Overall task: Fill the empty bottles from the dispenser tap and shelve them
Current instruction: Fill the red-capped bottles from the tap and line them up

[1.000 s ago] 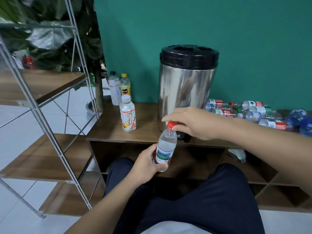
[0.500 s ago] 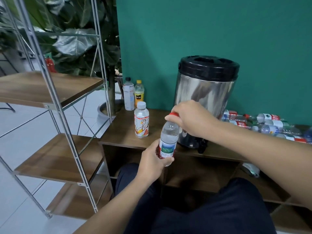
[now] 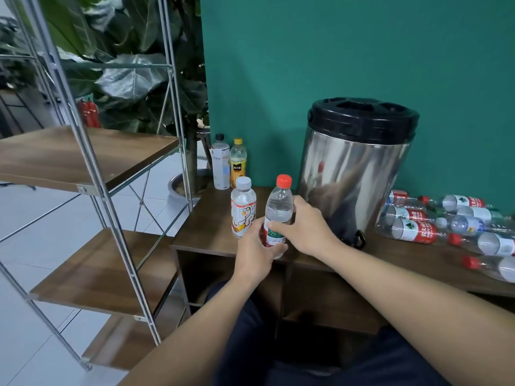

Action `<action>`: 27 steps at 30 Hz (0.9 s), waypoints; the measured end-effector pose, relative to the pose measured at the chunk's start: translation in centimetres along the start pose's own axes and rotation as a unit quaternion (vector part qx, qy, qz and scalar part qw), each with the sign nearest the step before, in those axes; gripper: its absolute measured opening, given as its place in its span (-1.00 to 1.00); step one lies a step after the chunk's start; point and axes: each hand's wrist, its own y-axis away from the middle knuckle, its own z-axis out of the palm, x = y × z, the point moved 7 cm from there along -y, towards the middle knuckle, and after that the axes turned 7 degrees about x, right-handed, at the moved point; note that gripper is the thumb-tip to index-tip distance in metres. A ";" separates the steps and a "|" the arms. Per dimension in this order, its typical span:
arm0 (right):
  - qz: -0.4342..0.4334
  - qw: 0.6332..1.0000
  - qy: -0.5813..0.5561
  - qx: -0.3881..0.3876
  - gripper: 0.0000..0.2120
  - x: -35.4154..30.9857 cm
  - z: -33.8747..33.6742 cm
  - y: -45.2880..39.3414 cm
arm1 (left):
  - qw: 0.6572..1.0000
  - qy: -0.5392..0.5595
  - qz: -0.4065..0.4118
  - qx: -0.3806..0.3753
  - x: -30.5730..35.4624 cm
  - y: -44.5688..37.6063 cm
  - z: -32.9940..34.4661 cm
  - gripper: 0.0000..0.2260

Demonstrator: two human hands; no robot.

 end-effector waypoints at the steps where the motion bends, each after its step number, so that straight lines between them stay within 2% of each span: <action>1: 0.013 1.000 -0.005 0.009 -0.48 0.4 0.5 -0.2 | 1.000 -0.003 -0.004 -0.001 -0.4 -0.3 0.2 -0.44; 8: -0.011 0.999 0.006 0.049 -0.56 1.1 3.0 -1.7 | 1.000 0.006 -0.005 -0.015 -2.1 -1.6 -0.1 -0.44; 10: -0.020 0.998 0.004 0.063 -0.53 1.1 3.7 -1.9 | 1.000 0.013 0.001 0.000 -2.4 -1.8 -1.4 -0.54; 14: -0.008 0.998 -0.021 0.067 -0.49 1.7 4.9 -2.4 | 0.997 -0.002 -0.029 0.077 -4.0 -2.8 -5.3 -0.78; 18: 0.021 0.998 -0.012 0.053 -0.48 2.6 7.0 -3.1 | 0.990 -0.054 -0.065 0.115 -5.4 -4.7 -8.3 -0.67; 21: 0.029 0.998 -0.023 0.056 -0.47 3.1 8.3 -3.9 | 0.992 -0.075 -0.069 0.078 -6.0 -6.8 -8.3 -0.53; 24: 0.034 0.997 -0.035 0.063 -0.46 3.3 9.3 -5.0 | 0.992 -0.098 -0.054 0.060 -6.1 -8.5 -7.7 -0.59; 27: 0.040 0.996 -0.039 0.074 -0.48 3.5 10.2 -6.3 | 0.991 -0.105 -0.059 0.053 -6.1 -10.1 -7.1 -0.56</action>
